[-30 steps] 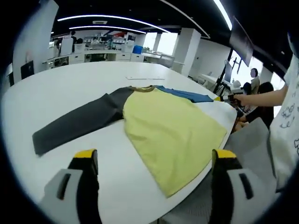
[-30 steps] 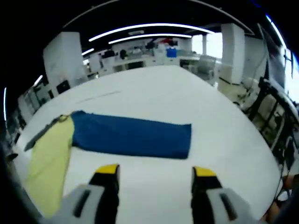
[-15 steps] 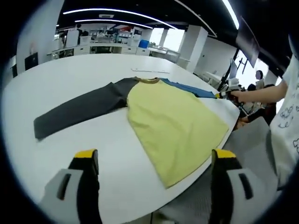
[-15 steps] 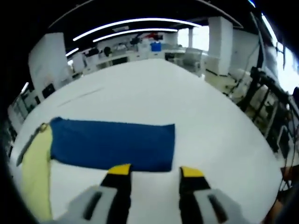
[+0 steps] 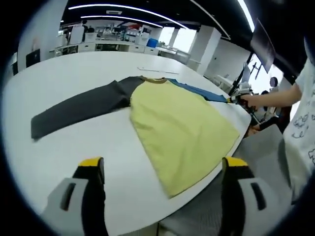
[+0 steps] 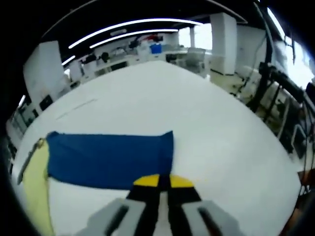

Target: Fold the garment on the visible template until the final outline fits inside the template.

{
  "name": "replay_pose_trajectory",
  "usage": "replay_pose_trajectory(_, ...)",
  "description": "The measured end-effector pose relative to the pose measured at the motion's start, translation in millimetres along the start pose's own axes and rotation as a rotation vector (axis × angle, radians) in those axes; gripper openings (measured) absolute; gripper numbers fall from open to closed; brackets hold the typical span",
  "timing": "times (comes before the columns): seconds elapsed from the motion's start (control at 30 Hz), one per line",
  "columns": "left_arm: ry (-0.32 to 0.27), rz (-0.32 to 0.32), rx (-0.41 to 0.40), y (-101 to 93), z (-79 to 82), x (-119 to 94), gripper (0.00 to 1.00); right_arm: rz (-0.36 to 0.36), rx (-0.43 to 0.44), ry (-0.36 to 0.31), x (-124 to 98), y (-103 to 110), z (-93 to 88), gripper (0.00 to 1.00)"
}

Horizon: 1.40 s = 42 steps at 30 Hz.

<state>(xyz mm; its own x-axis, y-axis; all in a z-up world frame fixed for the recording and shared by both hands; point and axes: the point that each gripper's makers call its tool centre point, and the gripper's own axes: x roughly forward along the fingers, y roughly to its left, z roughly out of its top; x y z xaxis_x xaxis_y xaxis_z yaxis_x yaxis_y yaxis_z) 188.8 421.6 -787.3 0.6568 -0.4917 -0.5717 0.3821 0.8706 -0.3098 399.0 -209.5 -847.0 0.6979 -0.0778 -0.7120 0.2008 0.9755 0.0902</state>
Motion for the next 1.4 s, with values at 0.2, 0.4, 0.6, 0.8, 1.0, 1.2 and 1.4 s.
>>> replay_pose_trajectory(0.2, 0.008, 0.004, -0.016, -1.0, -5.8, 0.9, 0.96, -0.012, -0.022, 0.000, 0.7, -3.7, 4.9, 0.00)
replay_pose_trajectory(0.4, 0.001, 0.000, -0.026, -1.6, -6.6, 3.3, 0.96, -0.025, -0.047, 0.003, 4.2, -5.6, 9.4, 0.00)
replay_pose_trajectory(0.6, -0.010, -0.008, -0.010, -0.5, 0.7, 2.5, 0.95, 0.014, -0.044, -0.007, -2.1, 5.4, 17.0, 0.00)
replay_pose_trajectory(0.8, -0.007, -0.001, 0.031, 6.3, 4.5, 2.8, 0.95, 0.141, -0.077, -0.061, -18.5, 50.0, 34.5, 0.00)
replay_pose_trajectory(1.0, 0.018, 0.009, 0.077, 8.3, 2.5, 3.7, 0.95, 0.255, -0.098, -0.103, -29.7, 87.9, 57.9, 0.00)
replay_pose_trajectory(1.2, 0.039, 0.002, 0.123, -1.4, -0.2, 3.8, 0.94, 0.414, -0.068, -0.133, -46.9, 158.0, 72.7, 0.00)
replay_pose_trajectory(1.4, 0.026, 0.001, 0.119, 7.9, -3.5, 1.4, 0.94, 0.565, -0.094, -0.133, -65.9, 236.4, 71.0, 0.00)
